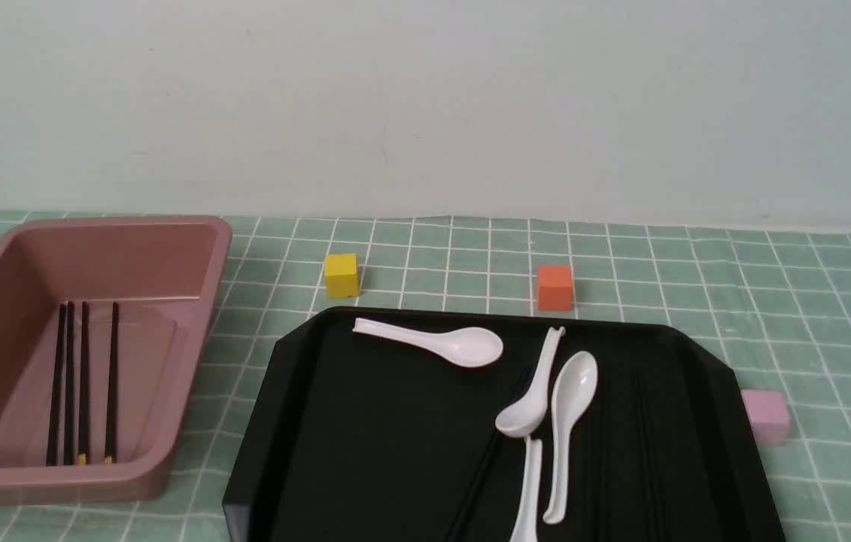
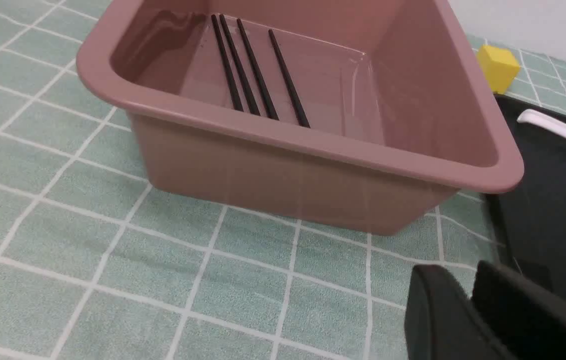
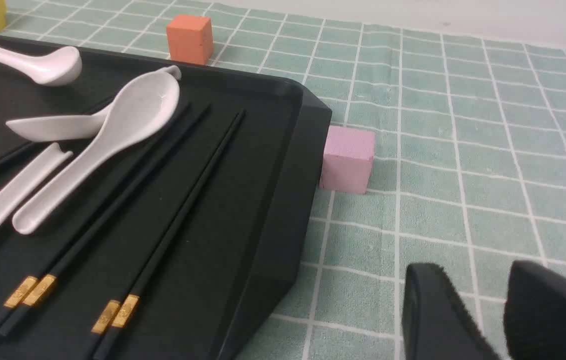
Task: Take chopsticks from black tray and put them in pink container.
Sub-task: 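Reach over to the black tray and grasp a pair of chopsticks with the left gripper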
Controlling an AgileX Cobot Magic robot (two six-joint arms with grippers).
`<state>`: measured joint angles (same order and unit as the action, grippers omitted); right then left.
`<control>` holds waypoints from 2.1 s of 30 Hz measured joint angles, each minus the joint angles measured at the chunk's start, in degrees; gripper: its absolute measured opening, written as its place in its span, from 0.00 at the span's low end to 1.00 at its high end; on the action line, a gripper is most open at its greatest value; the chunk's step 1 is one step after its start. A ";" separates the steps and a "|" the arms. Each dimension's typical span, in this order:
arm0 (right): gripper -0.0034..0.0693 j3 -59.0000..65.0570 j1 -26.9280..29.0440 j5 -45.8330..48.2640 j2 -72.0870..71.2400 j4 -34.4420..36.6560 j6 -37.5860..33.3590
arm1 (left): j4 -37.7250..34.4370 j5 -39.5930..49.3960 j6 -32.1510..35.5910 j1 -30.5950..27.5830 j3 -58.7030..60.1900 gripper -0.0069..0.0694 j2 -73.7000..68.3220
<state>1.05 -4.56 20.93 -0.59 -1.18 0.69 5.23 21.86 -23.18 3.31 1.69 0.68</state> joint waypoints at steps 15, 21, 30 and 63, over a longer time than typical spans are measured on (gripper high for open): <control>0.38 0.00 0.00 0.00 0.00 0.00 0.00 | 0.00 0.00 0.00 0.00 0.00 0.27 0.00; 0.38 0.00 0.00 0.00 0.00 0.00 0.00 | 0.00 0.00 0.00 0.00 0.00 0.27 0.00; 0.38 0.00 0.00 0.00 0.00 0.00 0.00 | 0.00 0.00 0.00 0.00 0.00 0.28 0.00; 0.38 0.00 0.00 0.00 0.00 -0.01 0.00 | -44.51 8.09 -9.26 0.00 -14.35 0.16 -3.86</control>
<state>1.05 -4.56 20.93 -0.59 -1.19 0.69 -39.28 29.95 -32.44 3.31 -12.67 -3.18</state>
